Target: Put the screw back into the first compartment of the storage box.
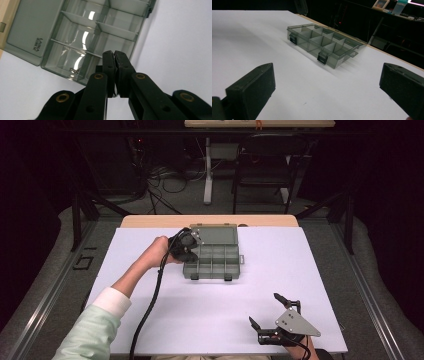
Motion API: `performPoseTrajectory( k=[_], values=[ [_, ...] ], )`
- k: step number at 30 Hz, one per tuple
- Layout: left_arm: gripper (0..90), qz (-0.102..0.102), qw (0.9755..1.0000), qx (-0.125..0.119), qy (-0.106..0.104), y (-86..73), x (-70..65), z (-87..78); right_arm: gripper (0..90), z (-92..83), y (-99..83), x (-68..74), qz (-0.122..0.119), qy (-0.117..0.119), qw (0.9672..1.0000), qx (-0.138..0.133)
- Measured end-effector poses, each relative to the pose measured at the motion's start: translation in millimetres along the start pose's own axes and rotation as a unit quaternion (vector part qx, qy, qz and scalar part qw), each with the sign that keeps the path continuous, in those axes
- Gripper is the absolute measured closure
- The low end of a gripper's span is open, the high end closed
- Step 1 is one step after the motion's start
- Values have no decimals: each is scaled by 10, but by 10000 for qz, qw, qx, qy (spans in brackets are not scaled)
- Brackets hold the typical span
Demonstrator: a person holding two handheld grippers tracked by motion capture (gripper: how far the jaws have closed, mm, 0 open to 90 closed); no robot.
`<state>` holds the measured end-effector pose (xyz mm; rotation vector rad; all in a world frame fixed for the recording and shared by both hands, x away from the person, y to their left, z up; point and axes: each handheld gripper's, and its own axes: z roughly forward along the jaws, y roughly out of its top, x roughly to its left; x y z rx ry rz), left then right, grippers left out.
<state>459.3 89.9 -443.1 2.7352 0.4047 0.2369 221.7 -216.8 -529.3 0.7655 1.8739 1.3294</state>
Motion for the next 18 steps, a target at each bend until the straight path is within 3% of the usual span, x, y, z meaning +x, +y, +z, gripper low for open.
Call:
performPoseTrajectory(
  k=[18],
  values=[
    [874,-431,9985,277,192,41,311,195,0,-18,4,-6,-25,39,9999,106]
  ],
)
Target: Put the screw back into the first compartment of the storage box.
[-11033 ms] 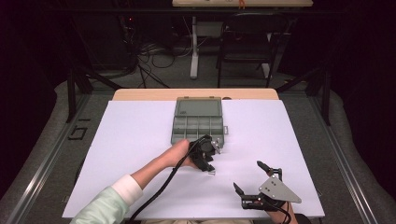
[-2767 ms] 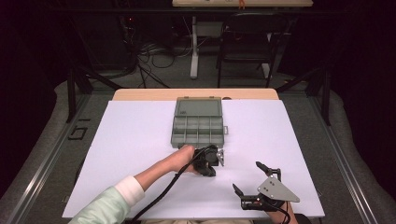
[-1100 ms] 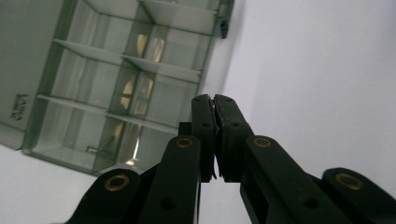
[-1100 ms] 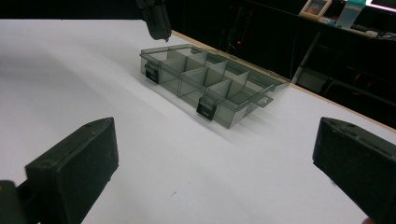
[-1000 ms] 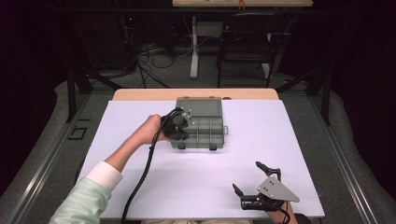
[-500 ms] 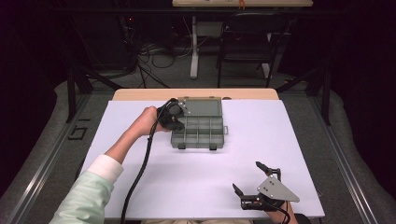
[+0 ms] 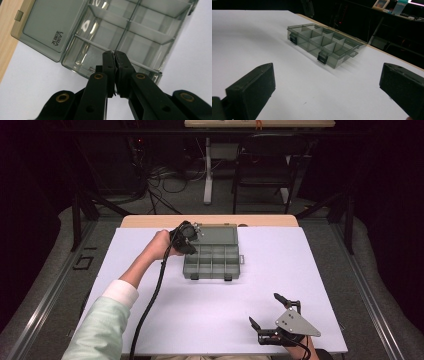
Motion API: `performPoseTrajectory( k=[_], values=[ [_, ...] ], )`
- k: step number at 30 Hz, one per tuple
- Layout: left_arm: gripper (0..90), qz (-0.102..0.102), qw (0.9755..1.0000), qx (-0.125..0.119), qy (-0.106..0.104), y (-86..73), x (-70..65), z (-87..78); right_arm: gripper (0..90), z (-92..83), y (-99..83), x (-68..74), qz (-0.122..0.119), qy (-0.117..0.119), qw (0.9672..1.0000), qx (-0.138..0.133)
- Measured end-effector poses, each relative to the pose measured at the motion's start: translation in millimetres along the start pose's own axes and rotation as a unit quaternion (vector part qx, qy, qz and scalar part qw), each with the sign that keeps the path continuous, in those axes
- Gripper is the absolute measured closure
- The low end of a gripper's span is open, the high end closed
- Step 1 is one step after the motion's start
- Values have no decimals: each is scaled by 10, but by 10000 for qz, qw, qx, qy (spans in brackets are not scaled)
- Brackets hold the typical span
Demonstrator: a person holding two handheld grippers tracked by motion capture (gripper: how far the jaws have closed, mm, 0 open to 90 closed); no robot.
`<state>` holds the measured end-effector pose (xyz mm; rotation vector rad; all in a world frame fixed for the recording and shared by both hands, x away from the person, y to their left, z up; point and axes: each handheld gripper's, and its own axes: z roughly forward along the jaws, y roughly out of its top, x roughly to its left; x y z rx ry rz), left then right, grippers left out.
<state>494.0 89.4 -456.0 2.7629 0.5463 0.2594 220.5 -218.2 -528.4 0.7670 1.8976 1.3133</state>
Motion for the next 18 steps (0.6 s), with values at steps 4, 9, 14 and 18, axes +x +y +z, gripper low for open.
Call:
performPoseTrajectory(
  k=[4,9,14,18],
  values=[
    [874,-149,9999,17,25,-14,65,80,0,-1,0,0,-4,2,10000,3],
    [873,-214,9997,99,48,-23,107,146,0,-1,-1,-1,1,-1,10000,4],
    [872,-273,9996,94,60,-25,125,196,0,0,-1,0,-4,1,10000,7],
    [871,-342,9993,112,41,-29,146,236,0,17,-5,7,3,-33,10000,-85]
  ],
)
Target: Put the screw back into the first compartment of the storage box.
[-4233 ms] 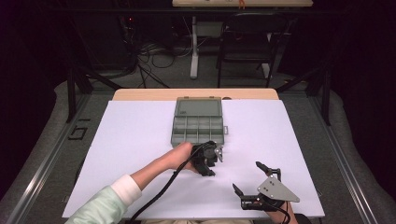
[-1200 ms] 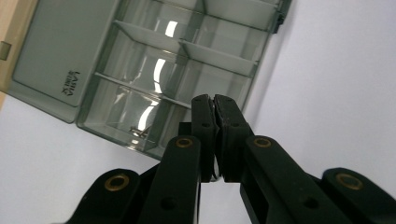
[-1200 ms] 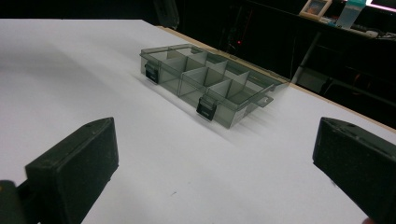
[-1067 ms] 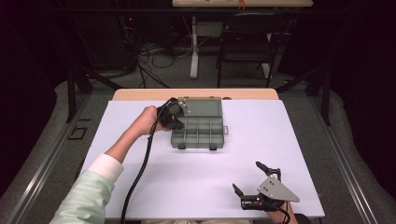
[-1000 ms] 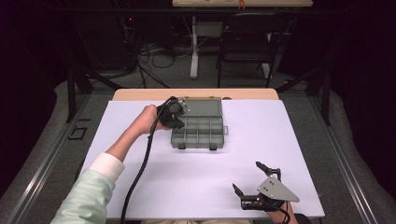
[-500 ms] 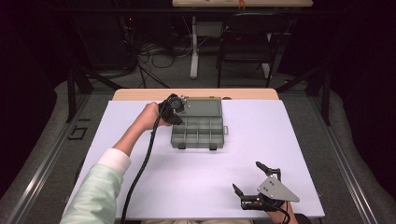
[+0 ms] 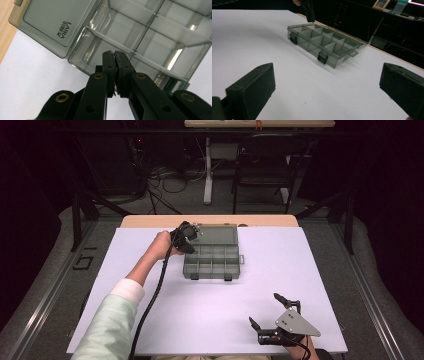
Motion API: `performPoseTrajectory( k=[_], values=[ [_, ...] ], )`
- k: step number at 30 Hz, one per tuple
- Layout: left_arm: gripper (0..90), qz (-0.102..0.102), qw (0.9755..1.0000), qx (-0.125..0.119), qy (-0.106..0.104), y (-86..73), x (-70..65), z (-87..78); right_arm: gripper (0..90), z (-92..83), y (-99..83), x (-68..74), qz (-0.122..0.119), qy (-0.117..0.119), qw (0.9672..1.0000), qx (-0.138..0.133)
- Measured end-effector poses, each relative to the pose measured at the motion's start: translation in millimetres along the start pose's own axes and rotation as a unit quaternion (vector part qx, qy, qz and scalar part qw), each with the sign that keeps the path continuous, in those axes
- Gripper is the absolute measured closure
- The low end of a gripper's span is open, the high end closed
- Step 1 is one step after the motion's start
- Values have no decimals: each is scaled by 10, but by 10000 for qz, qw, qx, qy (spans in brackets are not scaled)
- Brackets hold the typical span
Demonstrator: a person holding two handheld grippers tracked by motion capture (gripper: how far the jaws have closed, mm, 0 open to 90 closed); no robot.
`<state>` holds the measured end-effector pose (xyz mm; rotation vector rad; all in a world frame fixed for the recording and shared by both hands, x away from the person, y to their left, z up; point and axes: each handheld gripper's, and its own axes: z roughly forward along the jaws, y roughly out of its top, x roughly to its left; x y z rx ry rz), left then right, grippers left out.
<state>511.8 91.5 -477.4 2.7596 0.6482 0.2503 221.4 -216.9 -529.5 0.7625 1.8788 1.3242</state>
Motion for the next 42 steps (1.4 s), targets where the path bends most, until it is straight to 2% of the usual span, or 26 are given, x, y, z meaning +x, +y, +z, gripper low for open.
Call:
performPoseTrajectory(
  k=[3,4,5,6,10,12,13,16,20,21,22,23,24,27,28,30,33,34,35,36,38,39,42],
  values=[
    [869,-72,10000,-3,-22,-11,22,38,0,1,-1,0,15,0,10000,-9],
    [867,-115,9999,-13,-16,-15,29,46,0,-15,5,-5,-2,39,9999,98],
    [861,-175,9998,-45,-7,-19,34,49,0,-8,3,-2,6,15,10000,45],
    [826,-222,9997,-70,-28,-25,39,52,0,-16,5,-5,-2,43,9999,94],
    [638,-417,9989,-189,-93,-57,62,34,0,-17,6,-6,-16,45,9999,94],
    [524,-522,9981,-306,-94,-80,67,5,0,-3,0,0,-1,8,10000,-4],
    [463,-547,9977,-381,-70,-94,65,-16,0,-18,6,-4,-13,40,10000,82],
    [306,-528,9971,-540,-104,-155,39,-88,0,-18,5,-6,-5,43,9999,94],
    [167,-606,9942,-885,-86,-267,-37,-183,0,-17,6,-3,-4,46,10000,80],
    [154,-635,9930,-993,-99,-299,-58,-209,0,-3,1,2,12,12,10000,-5],
    [150,-626,9920,-1086,-119,-333,-76,-233,0,-15,6,-2,1,37,10000,65],
    [140,-644,9909,-1172,-125,-367,-99,-254,0,-2,2,5,6,2,10000,2],
    [125,-637,9904,-1224,-103,-399,-120,-274,0,-17,8,3,-2,6,10000,99],
    [82,-643,9879,-1407,-86,-496,-204,-329,0,1,1,3,21,10,10000,9],
    [72,-634,9874,-1445,-74,-526,-228,-346,0,-17,8,-3,12,42,9999,124],
    [58,-629,9854,-1581,-75,-593,-289,-382,0,2,1,3,18,-4,10000,10],
    [28,-561,9834,-1724,-73,-679,-407,-441,0,-15,7,-1,3,-5,9999,109],
    [22,-510,9829,-1769,-69,-709,-449,-466,0,5,1,4,26,-13,10000,-7],
    [16,-498,9819,-1828,-80,-739,-495,-485,0,-17,9,-4,7,58,9999,140],
    [9,-464,9812,-1871,-67,-769,-537,-502,0,-17,9,-3,5,61,9999,139],
    [1,-444,9791,-1983,-73,-832,-618,-531,0,-30,15,-9,0,99,9997,242],
    [0,-451,9776,-2053,-78,-863,-657,-544,0,-9,6,0,29,48,9999,108],
    [0,-457,9738,-2225,-81,-960,-758,-588,0,-9,7,1,4,30,9999,105]
  ],
)
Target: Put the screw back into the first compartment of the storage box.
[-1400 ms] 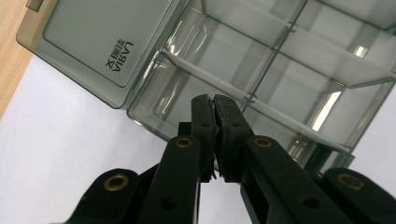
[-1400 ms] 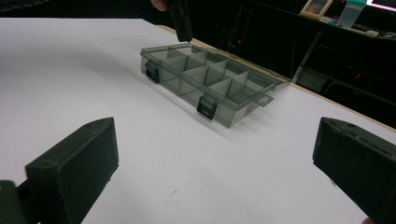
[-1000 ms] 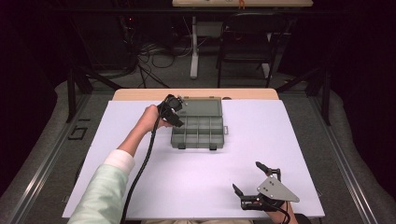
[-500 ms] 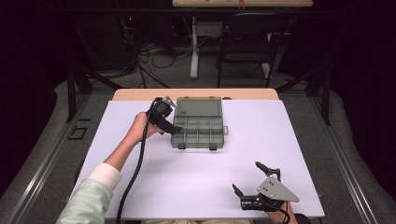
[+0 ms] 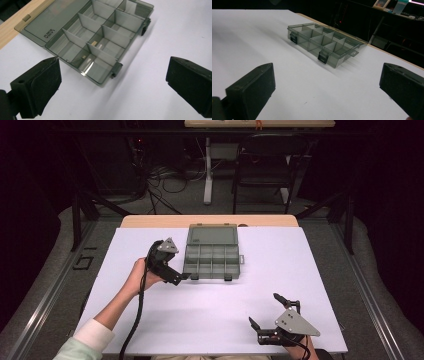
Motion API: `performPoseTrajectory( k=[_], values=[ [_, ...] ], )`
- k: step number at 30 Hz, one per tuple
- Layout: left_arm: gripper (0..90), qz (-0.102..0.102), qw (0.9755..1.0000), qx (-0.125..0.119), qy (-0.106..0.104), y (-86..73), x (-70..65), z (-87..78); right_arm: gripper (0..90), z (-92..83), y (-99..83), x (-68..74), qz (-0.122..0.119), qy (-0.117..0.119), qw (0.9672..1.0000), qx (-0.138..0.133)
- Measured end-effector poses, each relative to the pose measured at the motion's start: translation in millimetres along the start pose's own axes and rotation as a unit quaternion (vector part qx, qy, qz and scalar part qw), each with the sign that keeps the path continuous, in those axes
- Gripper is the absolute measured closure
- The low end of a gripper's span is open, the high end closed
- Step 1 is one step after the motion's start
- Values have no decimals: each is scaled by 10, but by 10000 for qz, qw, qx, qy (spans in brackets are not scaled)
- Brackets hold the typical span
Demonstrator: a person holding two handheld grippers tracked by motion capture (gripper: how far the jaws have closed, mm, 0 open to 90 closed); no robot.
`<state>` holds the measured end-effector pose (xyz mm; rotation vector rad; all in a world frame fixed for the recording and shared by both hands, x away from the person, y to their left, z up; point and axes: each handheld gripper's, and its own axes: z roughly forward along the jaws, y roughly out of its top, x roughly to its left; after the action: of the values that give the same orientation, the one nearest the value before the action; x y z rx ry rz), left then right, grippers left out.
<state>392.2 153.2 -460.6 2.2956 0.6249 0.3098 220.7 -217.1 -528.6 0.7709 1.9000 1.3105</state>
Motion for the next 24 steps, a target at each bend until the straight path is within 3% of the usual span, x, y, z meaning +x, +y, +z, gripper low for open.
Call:
performPoseTrajectory(
  k=[2,3,4,5,9,16,24],
  values=[
    [0,28,10000,-64,17,-60,-67,-47,0,-6,2,-1,-6,-11,10000,40],
    [0,59,9999,-78,20,-91,-96,-71,0,20,-7,7,31,-47,9999,-132],
    [0,56,9999,-136,20,-125,-125,-95,0,-18,6,-8,2,69,9999,116],
    [0,41,9998,-173,31,-160,-152,-121,0,2,-1,0,23,-4,10000,2],
    [0,20,9989,-450,127,-330,-252,-229,0,1,0,0,3,6,10000,0],
    [0,-132,9970,-724,237,-662,-395,-372,0,6,-1,2,6,14,10000,10],
    [0,-315,9936,-998,429,-1003,-518,-407,0,4,0,1,-4,16,10000,47]
  ],
)
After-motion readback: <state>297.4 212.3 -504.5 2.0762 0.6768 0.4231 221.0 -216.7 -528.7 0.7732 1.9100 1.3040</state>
